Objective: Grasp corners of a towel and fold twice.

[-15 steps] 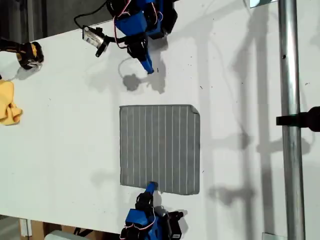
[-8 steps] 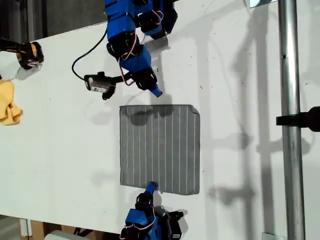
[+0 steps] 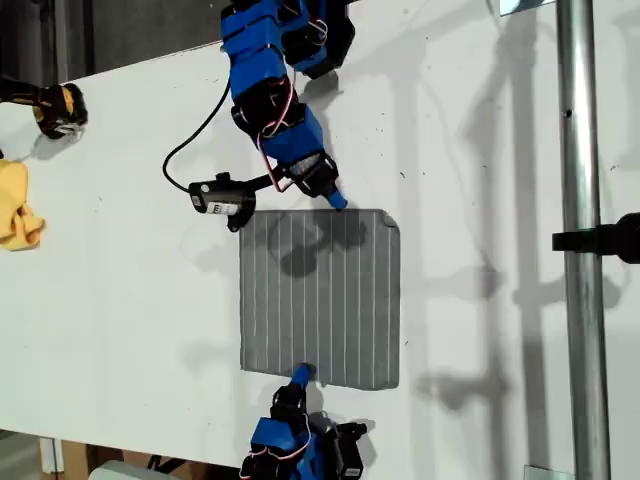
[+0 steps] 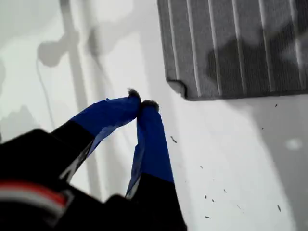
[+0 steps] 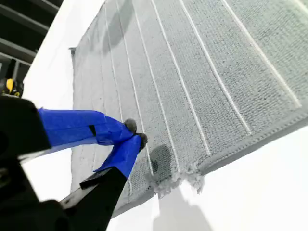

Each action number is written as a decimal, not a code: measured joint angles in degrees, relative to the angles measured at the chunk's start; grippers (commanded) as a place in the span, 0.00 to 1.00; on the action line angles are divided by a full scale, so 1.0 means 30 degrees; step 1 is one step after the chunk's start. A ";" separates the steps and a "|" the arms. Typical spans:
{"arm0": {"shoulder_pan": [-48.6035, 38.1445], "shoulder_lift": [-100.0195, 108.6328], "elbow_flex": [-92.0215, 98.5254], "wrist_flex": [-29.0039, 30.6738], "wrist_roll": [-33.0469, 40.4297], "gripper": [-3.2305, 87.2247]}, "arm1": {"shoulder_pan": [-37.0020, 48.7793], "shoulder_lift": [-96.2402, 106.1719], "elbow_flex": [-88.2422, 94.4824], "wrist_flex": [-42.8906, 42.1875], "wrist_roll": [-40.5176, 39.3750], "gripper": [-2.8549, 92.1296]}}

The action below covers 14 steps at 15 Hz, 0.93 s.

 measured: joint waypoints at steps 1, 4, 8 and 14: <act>0.0000 0.0000 0.0000 0.0000 0.0000 0.02 | -0.0234 -0.0029 0.0000 -0.0205 0.0000 0.03; 0.0000 0.0000 0.0000 0.0000 0.0000 0.02 | -0.0439 -0.0029 0.0000 -0.0557 0.0000 0.21; 0.0000 0.0000 0.0000 0.0000 -0.0059 0.02 | -0.0439 -0.0029 0.0000 -0.0586 -0.0381 0.35; 0.0000 0.0000 0.0000 0.0000 -0.0146 0.02 | -0.0439 -0.1348 -0.0029 -0.0615 -0.0586 0.36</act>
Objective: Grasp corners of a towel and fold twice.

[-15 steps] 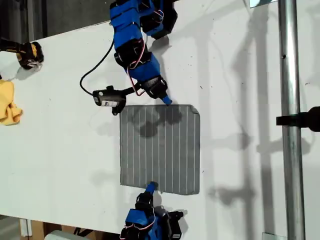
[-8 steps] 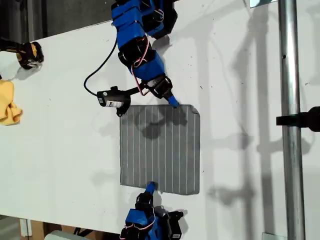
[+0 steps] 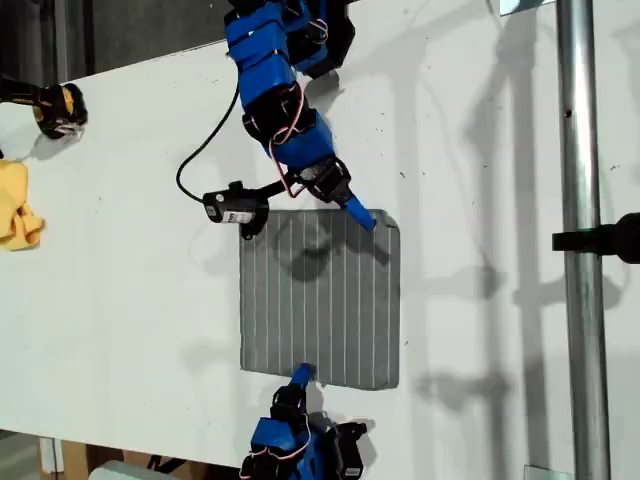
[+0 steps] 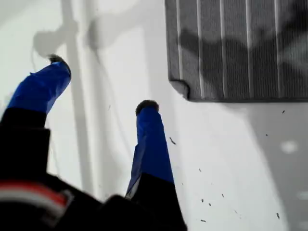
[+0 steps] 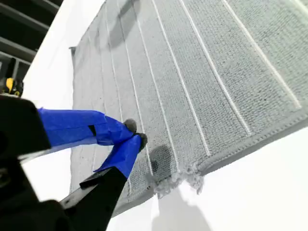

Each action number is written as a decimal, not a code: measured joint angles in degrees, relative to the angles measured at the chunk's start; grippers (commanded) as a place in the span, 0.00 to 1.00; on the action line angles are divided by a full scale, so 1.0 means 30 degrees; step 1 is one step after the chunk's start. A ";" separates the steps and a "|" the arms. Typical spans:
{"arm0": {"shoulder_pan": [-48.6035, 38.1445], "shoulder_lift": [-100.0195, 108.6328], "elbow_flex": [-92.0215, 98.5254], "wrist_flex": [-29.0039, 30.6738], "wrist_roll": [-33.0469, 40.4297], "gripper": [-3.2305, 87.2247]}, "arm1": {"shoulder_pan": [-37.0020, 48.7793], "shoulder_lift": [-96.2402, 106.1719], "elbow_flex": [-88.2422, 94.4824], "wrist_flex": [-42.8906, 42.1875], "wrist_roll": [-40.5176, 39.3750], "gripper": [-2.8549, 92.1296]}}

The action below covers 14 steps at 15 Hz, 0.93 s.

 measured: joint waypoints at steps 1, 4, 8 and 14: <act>0.0000 0.0000 0.0000 0.0000 0.0000 0.02 | 0.0000 -0.0908 -0.0176 0.0000 0.0000 0.36; 0.0000 0.0000 0.0000 0.0000 -0.0029 0.02 | 0.0000 -0.3955 -0.1143 0.0000 0.0000 0.36; 0.0000 0.0000 0.0000 0.0000 -0.0059 0.02 | -0.0029 -0.6650 -0.1846 -0.0410 0.0088 0.36; 0.0000 0.0000 0.0000 0.0000 -0.0059 0.02 | -0.0264 -0.9375 -0.3369 -0.0586 0.0146 0.36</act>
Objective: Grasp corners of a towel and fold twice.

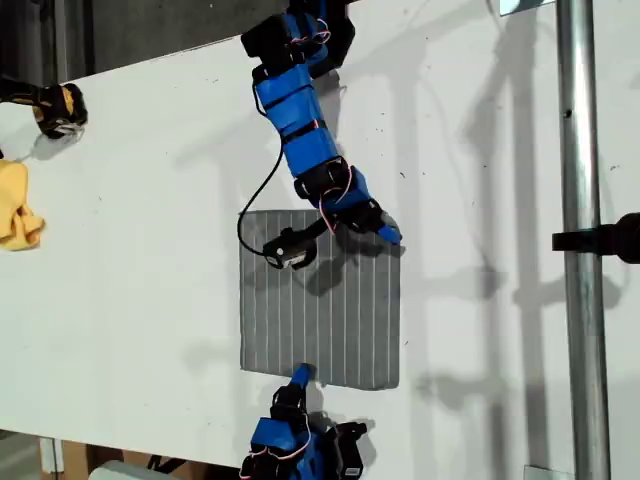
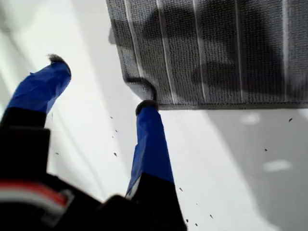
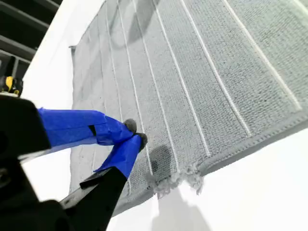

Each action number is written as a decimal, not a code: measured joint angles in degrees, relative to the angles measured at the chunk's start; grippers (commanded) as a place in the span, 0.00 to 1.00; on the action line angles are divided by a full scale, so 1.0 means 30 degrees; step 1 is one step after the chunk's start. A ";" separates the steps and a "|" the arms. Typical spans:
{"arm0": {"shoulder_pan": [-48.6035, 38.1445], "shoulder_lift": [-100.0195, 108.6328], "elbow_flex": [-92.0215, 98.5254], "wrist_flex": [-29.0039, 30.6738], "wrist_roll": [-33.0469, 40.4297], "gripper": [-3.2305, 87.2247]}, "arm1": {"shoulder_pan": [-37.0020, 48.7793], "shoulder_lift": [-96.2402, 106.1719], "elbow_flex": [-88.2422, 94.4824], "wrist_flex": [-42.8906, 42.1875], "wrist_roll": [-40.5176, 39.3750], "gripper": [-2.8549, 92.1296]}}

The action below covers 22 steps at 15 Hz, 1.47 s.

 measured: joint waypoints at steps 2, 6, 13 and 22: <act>0.0000 0.0000 0.0000 0.0000 0.0000 0.02 | -0.0059 -0.0938 -0.0322 -0.0029 0.0059 0.35; 0.0000 0.0000 0.0000 0.0000 0.0000 0.02 | -0.0059 -0.2285 -0.0352 0.0352 0.0264 0.35; 0.0000 0.0000 0.0000 0.0000 0.0000 0.02 | 0.0381 -0.2959 -0.0410 0.0703 0.0322 0.32; 0.0000 0.0000 0.0000 0.0000 0.0000 0.02 | 0.0498 -0.5391 -0.3398 0.2637 0.1143 0.08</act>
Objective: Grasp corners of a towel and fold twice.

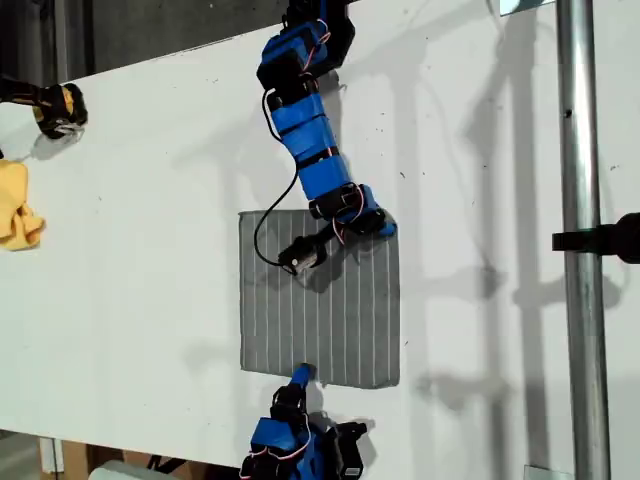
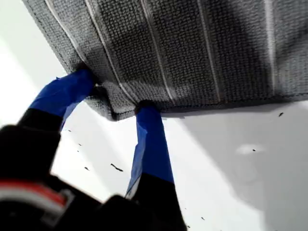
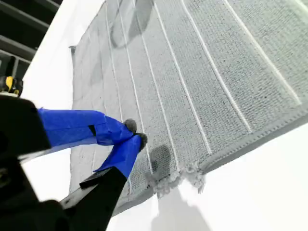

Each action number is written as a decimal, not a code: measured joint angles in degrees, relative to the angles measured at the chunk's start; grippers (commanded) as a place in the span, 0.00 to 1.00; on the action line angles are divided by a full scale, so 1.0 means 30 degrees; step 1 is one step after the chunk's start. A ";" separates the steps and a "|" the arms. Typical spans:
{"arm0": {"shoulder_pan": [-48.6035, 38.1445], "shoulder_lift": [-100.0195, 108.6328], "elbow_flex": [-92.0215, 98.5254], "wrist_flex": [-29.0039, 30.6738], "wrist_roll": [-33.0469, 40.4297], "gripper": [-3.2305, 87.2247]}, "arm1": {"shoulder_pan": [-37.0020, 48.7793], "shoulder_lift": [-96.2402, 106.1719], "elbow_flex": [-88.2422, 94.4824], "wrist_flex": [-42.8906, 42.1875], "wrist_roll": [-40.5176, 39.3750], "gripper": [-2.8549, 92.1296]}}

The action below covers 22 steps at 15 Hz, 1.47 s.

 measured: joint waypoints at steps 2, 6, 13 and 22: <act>0.0000 0.0000 0.0000 0.0000 0.0000 0.02 | -0.0029 -0.0029 -0.0059 0.0410 0.0381 0.03; 0.0000 0.0000 0.0000 0.0000 -0.0088 0.02 | -0.0029 -0.0029 -0.0146 0.0469 0.0439 0.03; 0.0029 -0.0908 -0.3633 0.0908 -0.1289 0.01 | -0.0029 -0.0029 -0.0146 0.0234 0.0439 0.03; 0.3896 -1.5088 -1.5234 0.0264 -0.0176 0.01 | 0.0000 -0.0029 -0.0146 -0.0176 0.0439 0.03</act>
